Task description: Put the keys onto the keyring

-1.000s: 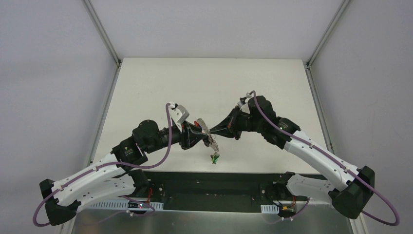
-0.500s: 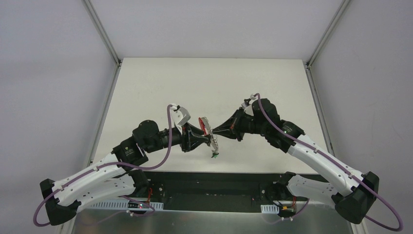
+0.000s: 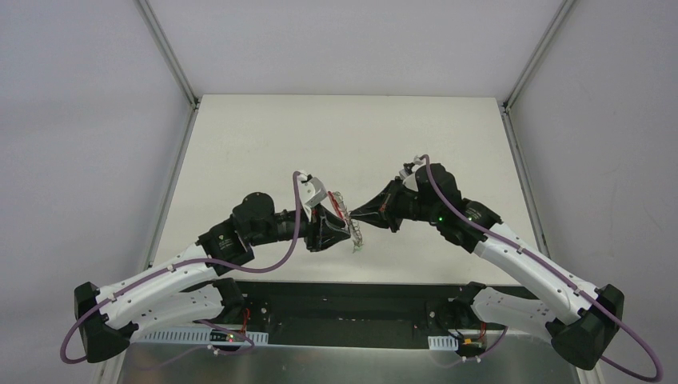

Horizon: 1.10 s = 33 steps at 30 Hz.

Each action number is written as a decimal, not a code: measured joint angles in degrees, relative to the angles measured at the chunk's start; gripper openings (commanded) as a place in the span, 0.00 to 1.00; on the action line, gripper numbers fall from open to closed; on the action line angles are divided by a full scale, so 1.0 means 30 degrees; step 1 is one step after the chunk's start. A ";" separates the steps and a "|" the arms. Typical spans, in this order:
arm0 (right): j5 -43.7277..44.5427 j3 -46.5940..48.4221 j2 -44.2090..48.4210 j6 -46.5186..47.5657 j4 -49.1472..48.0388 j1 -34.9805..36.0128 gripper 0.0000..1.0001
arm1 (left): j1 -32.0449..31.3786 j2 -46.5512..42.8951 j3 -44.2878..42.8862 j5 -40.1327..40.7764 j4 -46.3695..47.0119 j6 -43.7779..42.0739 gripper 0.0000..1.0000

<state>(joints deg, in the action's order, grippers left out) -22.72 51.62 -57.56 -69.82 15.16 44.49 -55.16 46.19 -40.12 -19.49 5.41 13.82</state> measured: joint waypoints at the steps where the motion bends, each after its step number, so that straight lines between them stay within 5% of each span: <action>1: 0.0000 0.0000 0.0000 -0.0015 -0.0007 0.0000 0.00 | 0.0000 0.0022 0.0000 -0.0087 0.0197 0.0080 0.36; 33: 0.0503 -0.0291 0.0175 -0.0291 -0.0466 0.0000 0.00 | -0.0131 0.2193 -0.0262 -0.1887 0.3104 0.1020 0.36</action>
<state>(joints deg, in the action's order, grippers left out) -21.21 50.74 -57.04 -70.70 13.76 44.49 -55.55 52.77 -40.91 -25.15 14.72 16.88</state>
